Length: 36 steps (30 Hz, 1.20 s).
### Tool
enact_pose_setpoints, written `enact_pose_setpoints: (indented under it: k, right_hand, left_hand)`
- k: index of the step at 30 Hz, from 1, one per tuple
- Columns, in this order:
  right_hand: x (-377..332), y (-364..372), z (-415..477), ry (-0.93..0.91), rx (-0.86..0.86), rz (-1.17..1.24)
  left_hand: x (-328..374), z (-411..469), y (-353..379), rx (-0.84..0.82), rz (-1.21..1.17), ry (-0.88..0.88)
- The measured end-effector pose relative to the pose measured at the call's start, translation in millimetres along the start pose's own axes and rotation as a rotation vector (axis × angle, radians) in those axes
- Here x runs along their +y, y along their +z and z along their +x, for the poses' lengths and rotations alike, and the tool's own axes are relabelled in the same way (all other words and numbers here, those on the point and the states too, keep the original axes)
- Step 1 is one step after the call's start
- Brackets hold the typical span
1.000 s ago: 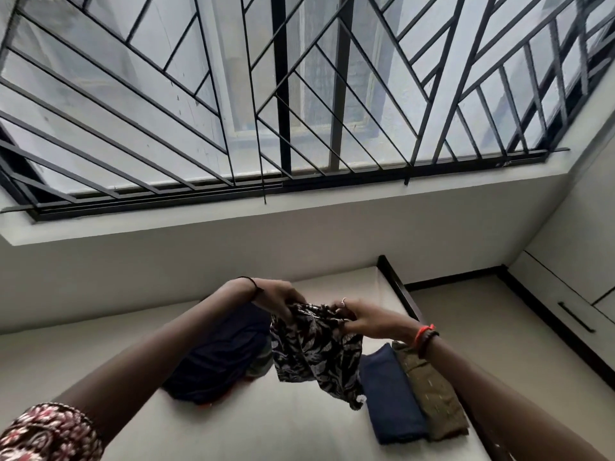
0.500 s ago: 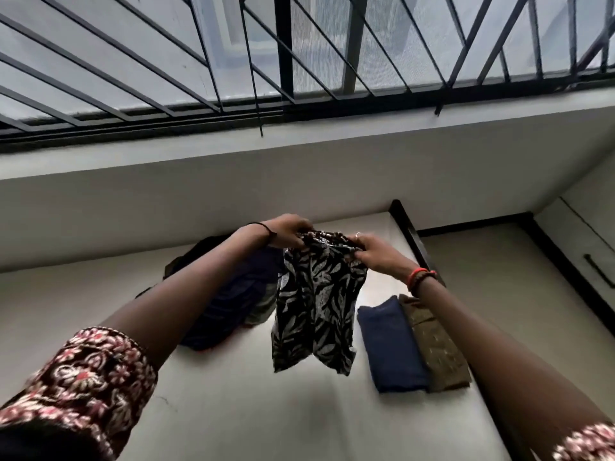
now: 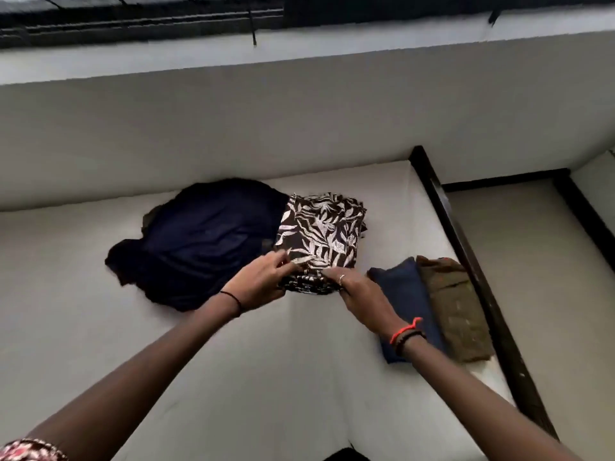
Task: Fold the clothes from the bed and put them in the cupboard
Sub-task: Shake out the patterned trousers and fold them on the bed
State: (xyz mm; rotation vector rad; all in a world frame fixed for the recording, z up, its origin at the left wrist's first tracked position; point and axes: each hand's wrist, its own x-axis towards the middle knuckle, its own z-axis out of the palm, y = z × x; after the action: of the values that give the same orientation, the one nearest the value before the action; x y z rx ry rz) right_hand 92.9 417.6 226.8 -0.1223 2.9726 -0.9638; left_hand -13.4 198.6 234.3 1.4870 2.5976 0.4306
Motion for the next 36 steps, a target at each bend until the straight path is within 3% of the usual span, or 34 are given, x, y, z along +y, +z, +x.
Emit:
enact_pose_setpoints:
  k: [7, 12, 15, 19, 22, 23, 26, 30, 33, 36]
  right_hand:
    - [42.0, 195.7, -110.4, -0.042, -0.151, -0.239]
    - [41.6, 259.2, -183.1, -0.08, -0.336, -0.307]
    - [36.7, 277.7, -206.8, -0.057, -0.387, -0.321]
    - [25.6, 264.4, -193.9, 0.056, -0.624, -0.233]
    - [43.3, 236.2, -147.3, 0.201, -0.937, 0.095]
    - [49.8, 222.7, -123.6, 0.301, -0.956, 0.24]
    - [83.2, 189.6, -51.3, 0.492, -0.572, 0.363]
    - [144.7, 149.0, 44.4, 0.62, -0.054, 0.318]
    - [181.0, 132.2, 95.0, 0.512, -0.022, 0.114]
    - [207.5, 125.0, 124.6, 0.422, -0.265, 0.013]
  left_hand:
    - [21.8, -114.0, 195.4, -0.237, 0.018, 0.026]
    - [58.2, -188.3, 273.6, -0.328, -0.065, -0.051]
    - [75.6, -215.0, 291.9, -0.43, -0.1, -0.094]
    - [63.3, -212.6, 287.0, -0.475, -0.093, -0.028]
    - [32.1, -177.8, 260.4, -0.466, -0.113, 0.015]
    - [20.2, -160.3, 246.5, -0.443, -0.155, -0.016]
    - [-35.3, -106.9, 211.1, -0.336, -0.288, -0.203]
    - [-114.5, -37.0, 183.4, -0.171, -0.257, -0.47]
    - [-149.5, 12.8, 176.0, -0.141, -0.16, -0.512]
    - [-167.9, 55.1, 185.7, -0.199, -0.087, -0.456]
